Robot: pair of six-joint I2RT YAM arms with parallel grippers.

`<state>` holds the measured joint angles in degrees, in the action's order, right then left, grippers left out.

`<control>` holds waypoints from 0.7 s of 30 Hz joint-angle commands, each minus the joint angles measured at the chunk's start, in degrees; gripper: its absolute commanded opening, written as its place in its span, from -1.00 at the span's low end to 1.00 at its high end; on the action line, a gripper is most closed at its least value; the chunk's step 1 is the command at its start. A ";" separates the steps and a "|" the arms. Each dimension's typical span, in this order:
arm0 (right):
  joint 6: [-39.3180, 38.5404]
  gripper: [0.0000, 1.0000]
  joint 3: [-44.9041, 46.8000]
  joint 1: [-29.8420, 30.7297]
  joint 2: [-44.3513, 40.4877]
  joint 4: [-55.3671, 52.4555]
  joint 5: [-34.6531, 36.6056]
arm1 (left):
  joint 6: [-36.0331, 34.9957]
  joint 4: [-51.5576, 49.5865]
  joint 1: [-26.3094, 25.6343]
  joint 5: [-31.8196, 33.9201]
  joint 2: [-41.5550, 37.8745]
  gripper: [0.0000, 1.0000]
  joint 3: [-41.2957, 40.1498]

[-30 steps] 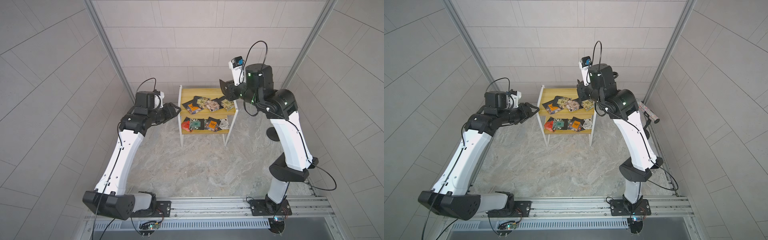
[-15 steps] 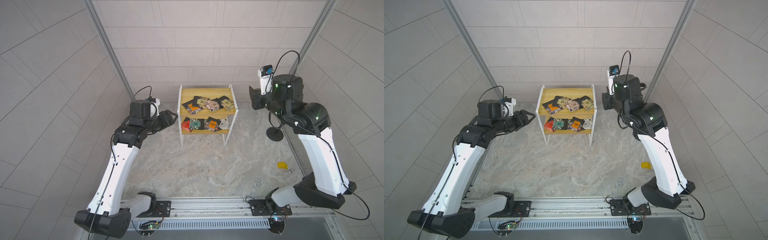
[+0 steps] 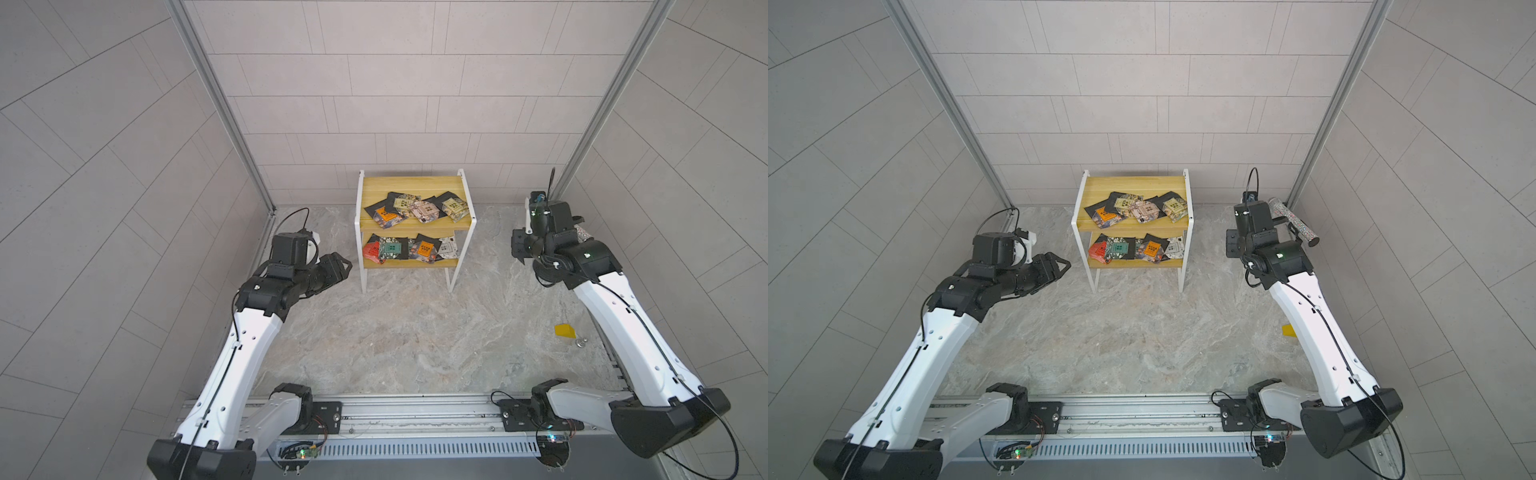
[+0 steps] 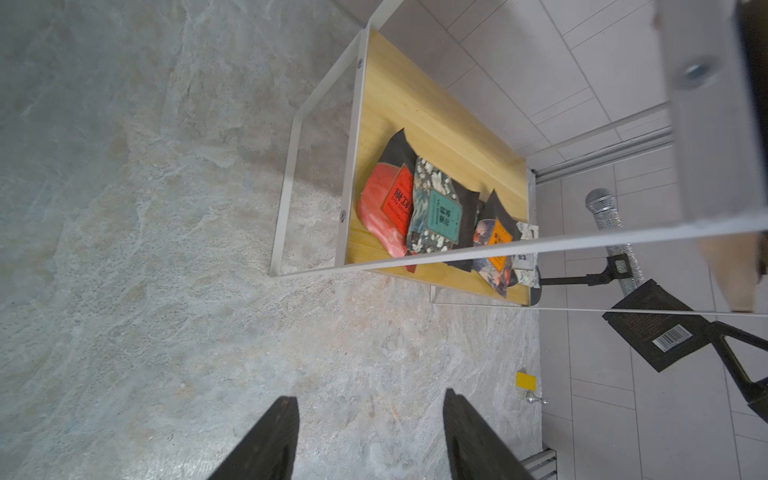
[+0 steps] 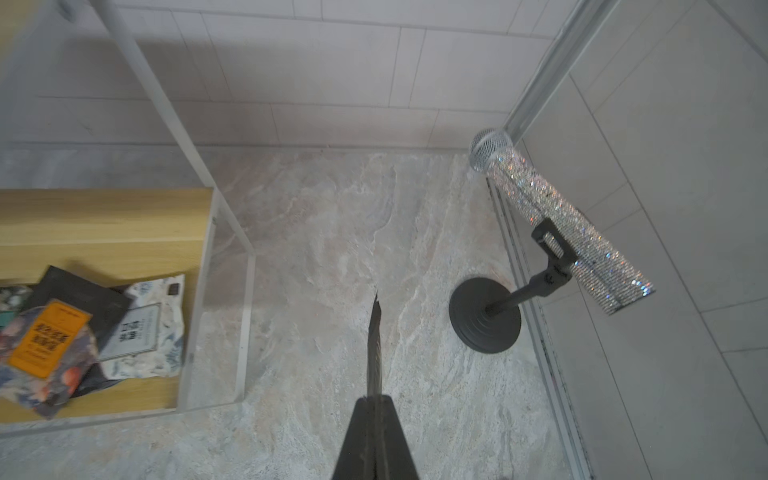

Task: Remove the tea bags from the shelf
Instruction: Place the tea bag at the center of the board.

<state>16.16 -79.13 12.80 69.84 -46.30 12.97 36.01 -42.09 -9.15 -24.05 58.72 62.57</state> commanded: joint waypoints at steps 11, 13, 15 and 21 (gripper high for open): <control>8.98 -1.00 13.74 -1.76 9.36 15.10 0.96 | 1.09 5.08 -0.13 0.14 0.22 0.25 -7.49; 8.73 -1.00 13.79 -1.77 11.96 16.45 0.91 | 1.04 5.12 -0.10 0.05 0.45 0.25 -7.87; 8.78 -1.00 13.29 -1.74 14.91 17.23 0.49 | 1.00 5.17 -0.14 0.02 0.74 0.25 -8.24; 11.89 -1.00 12.06 -0.97 21.70 18.69 -5.08 | 1.04 5.13 -0.08 0.23 1.14 0.25 -8.42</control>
<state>25.50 -66.17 11.25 90.04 -29.43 10.44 37.08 -37.93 -9.15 -23.99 59.88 54.61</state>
